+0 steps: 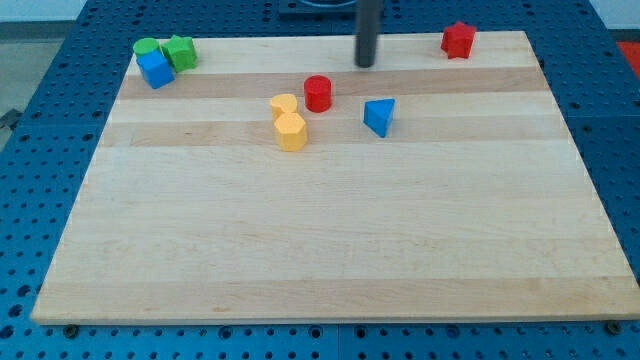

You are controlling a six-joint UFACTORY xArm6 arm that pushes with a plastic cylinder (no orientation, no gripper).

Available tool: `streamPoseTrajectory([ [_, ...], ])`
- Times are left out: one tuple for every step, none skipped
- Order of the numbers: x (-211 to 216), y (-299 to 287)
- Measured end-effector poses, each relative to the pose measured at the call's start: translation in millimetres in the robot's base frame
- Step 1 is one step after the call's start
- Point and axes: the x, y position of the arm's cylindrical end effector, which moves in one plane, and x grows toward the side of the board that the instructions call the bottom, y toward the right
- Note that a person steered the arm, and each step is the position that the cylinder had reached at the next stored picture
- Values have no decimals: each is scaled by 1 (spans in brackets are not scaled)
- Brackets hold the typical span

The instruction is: Push the red circle into the red star

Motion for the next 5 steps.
streamPoseTrajectory([
  [33,-71],
  [68,-104],
  [86,-97],
  [79,-60],
  [48,-23],
])
